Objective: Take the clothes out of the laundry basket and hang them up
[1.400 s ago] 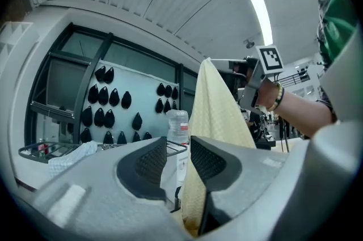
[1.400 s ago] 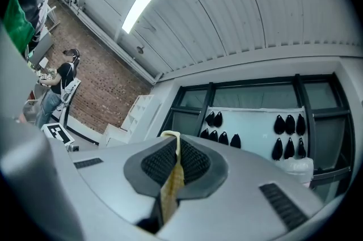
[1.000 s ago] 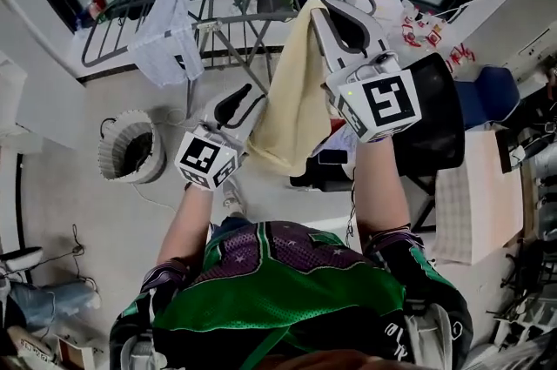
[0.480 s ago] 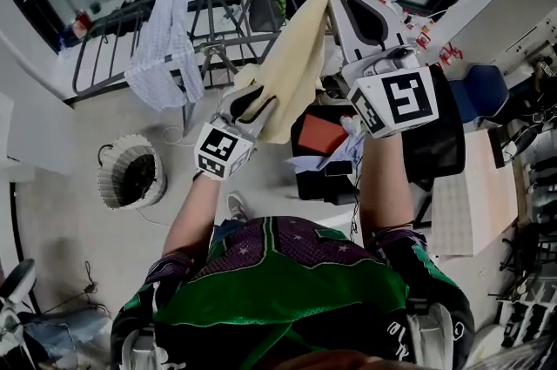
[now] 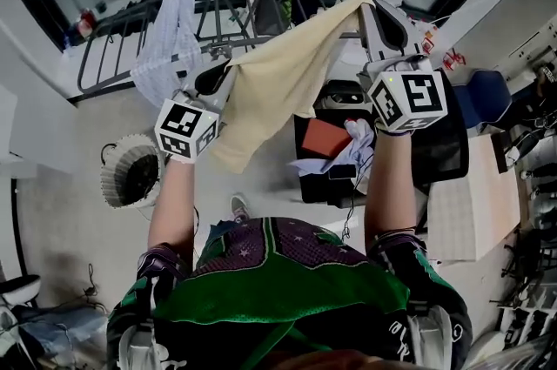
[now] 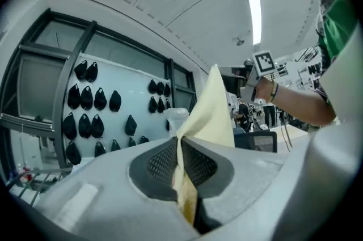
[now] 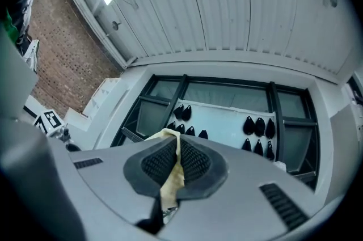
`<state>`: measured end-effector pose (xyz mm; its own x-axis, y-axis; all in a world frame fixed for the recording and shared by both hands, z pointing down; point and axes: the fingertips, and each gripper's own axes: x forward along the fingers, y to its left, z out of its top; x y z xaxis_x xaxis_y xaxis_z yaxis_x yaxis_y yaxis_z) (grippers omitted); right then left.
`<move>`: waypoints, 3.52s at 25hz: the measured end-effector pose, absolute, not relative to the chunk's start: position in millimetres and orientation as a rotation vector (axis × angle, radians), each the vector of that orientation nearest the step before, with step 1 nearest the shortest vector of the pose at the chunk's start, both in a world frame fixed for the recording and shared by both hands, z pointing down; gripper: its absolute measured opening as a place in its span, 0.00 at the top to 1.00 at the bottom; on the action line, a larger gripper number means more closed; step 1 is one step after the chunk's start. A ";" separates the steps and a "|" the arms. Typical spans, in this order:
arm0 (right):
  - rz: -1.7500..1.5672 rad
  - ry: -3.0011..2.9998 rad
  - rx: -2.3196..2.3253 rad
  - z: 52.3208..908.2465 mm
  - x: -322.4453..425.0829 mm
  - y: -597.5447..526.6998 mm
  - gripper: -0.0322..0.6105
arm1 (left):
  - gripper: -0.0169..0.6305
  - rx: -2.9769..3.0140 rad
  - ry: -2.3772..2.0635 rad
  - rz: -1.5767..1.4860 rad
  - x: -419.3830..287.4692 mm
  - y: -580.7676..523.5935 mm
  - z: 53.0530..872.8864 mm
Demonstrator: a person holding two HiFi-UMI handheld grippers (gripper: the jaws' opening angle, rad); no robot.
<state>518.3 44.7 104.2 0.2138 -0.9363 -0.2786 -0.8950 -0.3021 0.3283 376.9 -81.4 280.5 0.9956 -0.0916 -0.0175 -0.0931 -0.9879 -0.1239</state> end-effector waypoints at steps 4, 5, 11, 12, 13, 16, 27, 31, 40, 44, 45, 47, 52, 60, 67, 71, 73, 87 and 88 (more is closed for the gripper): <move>-0.576 -1.802 2.437 130.2 535.1 75.9 0.94 | 0.94 -2.962 0.176 0.041 364.0 -74.2 249.3; -0.553 -1.804 2.443 138.6 537.8 82.8 0.94 | 0.94 -2.958 0.195 0.051 361.4 -75.1 246.1; -0.462 -1.799 2.434 171.3 546.3 103.6 0.94 | 0.94 -2.974 0.231 0.027 364.3 -73.3 239.2; -0.453 -1.813 2.443 170.8 550.6 102.8 0.94 | 0.94 -2.968 0.233 0.009 368.4 -76.1 238.9; -0.446 -1.826 2.452 170.3 555.0 100.8 0.94 | 0.94 -2.958 0.234 -0.008 372.1 -79.3 239.2; -0.456 -1.810 2.457 170.5 567.2 87.6 0.94 | 0.94 -2.952 0.224 -0.003 384.0 -93.0 240.1; -0.514 -1.674 2.589 145.4 613.7 13.7 0.94 | 0.94 -2.981 0.071 -0.013 435.4 -158.4 241.4; -0.510 -1.641 2.612 143.7 619.2 -12.5 0.94 | 0.94 -2.986 0.033 -0.008 439.1 -180.3 245.0; -0.527 -1.646 2.589 141.3 632.5 -59.8 0.94 | 0.94 -2.986 0.073 -0.007 449.5 -222.3 250.0; -0.557 -1.677 2.607 139.8 654.0 -87.9 0.94 | 0.94 -2.969 0.105 -0.015 468.3 -245.9 249.3; -0.563 -1.688 2.611 140.7 660.9 -94.5 0.94 | 0.94 -2.968 0.112 -0.016 474.9 -251.3 250.5; -0.577 -1.719 2.613 141.8 677.3 -109.9 0.94 | 0.94 -2.960 0.132 -0.022 490.3 -264.0 252.0; -0.590 -1.782 2.602 147.1 735.9 -153.8 0.94 | 0.94 -2.938 0.180 -0.068 542.8 -302.5 256.6; -0.482 -1.871 2.586 169.5 832.3 -244.3 0.94 | 0.94 -2.947 0.274 -0.166 628.5 -388.6 271.8; -0.361 -1.884 2.569 202.3 899.9 -305.7 0.94 | 0.94 -2.958 0.343 -0.235 690.6 -448.5 294.1; -0.307 -1.884 2.567 215.7 937.0 -333.5 0.94 | 0.94 -2.966 0.359 -0.265 725.0 -475.9 302.1; -0.281 -1.884 2.556 223.7 953.1 -346.8 0.94 | 0.94 -2.970 0.365 -0.288 741.6 -489.9 309.7; 0.159 -1.885 2.414 367.8 1015.1 -417.0 0.94 | 0.94 -3.031 0.384 -0.615 796.4 -541.8 426.1; 0.182 -1.883 2.404 375.9 1016.0 -419.4 0.94 | 0.94 -3.025 0.391 -0.631 797.0 -543.1 431.7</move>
